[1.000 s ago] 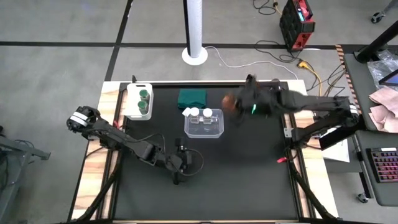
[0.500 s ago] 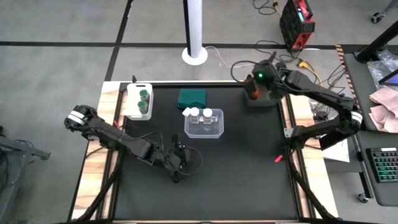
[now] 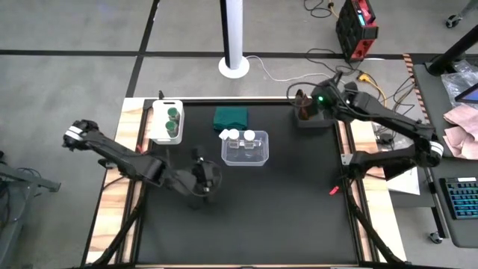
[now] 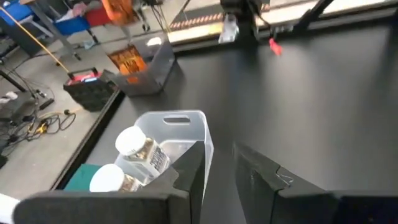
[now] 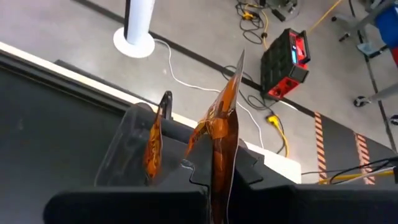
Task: Sort spices by type
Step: Put the spice pack into the black bin
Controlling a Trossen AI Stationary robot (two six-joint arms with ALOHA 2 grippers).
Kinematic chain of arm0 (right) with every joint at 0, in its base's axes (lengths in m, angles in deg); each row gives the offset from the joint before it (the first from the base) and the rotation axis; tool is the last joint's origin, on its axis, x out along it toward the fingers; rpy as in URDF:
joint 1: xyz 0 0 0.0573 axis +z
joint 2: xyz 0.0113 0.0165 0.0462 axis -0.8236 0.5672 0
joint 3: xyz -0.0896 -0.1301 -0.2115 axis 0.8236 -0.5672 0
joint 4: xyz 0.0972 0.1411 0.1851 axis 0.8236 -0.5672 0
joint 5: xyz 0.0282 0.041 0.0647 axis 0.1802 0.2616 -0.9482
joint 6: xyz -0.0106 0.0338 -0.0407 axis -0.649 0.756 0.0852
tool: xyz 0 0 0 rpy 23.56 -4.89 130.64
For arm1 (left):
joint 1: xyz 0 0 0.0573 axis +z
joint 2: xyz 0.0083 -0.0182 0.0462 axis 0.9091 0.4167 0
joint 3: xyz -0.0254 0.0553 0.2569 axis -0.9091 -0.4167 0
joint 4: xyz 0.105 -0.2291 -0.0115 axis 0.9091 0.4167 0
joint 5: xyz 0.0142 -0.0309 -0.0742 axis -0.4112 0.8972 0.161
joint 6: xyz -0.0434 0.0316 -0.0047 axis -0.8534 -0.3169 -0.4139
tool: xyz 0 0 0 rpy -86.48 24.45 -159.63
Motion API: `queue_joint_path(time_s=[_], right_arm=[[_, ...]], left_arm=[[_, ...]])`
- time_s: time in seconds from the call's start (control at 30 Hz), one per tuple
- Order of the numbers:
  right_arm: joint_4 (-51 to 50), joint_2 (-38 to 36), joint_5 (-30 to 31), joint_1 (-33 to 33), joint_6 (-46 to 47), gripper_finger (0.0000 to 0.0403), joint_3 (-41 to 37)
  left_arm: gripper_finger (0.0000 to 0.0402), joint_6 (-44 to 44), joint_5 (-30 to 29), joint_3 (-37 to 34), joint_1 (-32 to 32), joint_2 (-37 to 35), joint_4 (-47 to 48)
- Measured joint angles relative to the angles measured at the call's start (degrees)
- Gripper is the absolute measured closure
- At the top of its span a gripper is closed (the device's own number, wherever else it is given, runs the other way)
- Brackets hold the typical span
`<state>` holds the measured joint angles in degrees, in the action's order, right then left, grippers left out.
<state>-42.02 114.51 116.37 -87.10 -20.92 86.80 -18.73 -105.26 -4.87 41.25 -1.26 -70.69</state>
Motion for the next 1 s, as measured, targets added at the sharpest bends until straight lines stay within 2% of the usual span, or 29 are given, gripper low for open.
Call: queue_joint_path(time_s=[0.23, 0.4, 0.53, 0.73, 1.0], right_arm=[[4.93, -8.23, 0.26, -1.69, 3.26, 0.0394, -10.37], [12.25, -9.85, -0.31, -1.77, 3.49, 0.0394, -17.04], [16.78, -8.57, 1.60, -2.93, 2.79, 0.0394, -20.32], [21.61, -4.57, 1.35, -7.11, -0.26, 0.0394, -21.35], [26.88, 0.44, -6.32, -12.52, -3.67, 0.0394, -21.44]], left_arm=[[0.0336, 0.01, -3.12, -0.02, -1.13, -6.06, 0.52], [0.0335, 0.58, -4.60, -0.02, -1.30, -8.85, 0.48], [0.0335, 0.38, -4.60, -0.02, -1.33, -9.87, 0.44], [0.0335, -0.01, -4.59, -0.04, -1.35, -9.88, 0.45], [0.0335, -0.01, -4.58, -0.04, -1.35, -9.70, 0.53]])
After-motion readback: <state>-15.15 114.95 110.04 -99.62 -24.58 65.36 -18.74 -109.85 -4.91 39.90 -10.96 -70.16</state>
